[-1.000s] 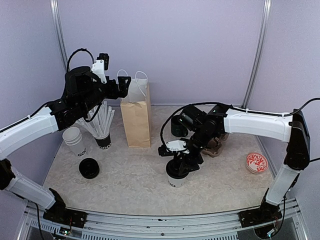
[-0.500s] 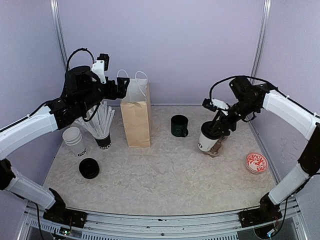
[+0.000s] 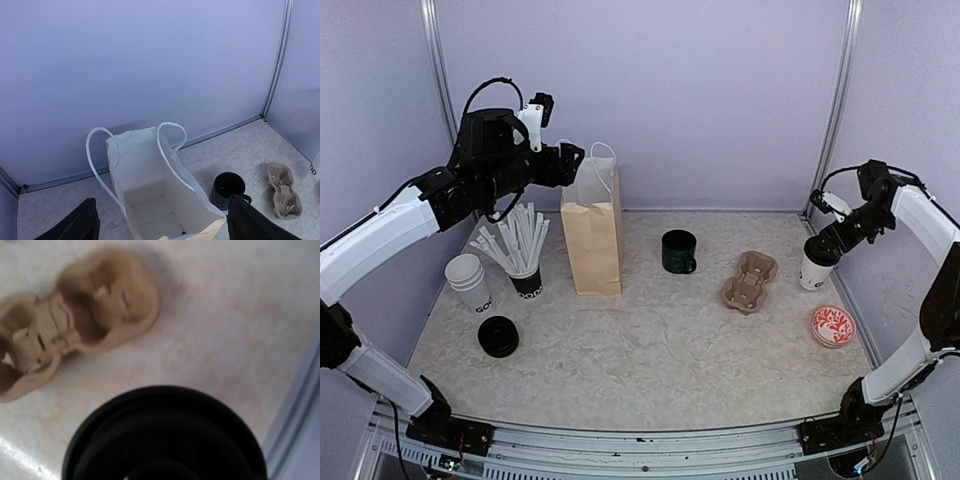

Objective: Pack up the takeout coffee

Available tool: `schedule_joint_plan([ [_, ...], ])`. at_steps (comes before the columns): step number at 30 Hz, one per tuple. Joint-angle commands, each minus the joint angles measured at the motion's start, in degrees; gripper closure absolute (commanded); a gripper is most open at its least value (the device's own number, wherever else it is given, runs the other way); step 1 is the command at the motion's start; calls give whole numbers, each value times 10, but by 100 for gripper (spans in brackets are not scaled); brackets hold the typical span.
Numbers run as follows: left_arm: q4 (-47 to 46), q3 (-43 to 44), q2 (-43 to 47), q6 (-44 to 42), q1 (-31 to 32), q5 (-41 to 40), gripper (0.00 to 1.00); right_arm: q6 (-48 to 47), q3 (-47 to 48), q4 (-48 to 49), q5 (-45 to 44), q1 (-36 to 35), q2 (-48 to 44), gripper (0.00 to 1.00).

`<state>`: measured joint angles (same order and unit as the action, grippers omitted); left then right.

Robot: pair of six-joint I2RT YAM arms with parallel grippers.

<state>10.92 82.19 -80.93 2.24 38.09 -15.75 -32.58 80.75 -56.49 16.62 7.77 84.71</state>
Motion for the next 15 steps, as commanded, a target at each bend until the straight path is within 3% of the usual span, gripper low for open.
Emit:
schedule_joint_plan([
  [1, 83, 45, -19, -21, 20, -20, 15, 23, -36, 16, -4, 2, 29, 35],
  [8, 206, 39, -17, 54, 29, -8, 22, 42, -43, 49, 25, 3, 79, 33],
  [15, 321, -39, 44, 167, 24, -28, 27, 41, -54, 62, 31, 3, 84, 20],
])
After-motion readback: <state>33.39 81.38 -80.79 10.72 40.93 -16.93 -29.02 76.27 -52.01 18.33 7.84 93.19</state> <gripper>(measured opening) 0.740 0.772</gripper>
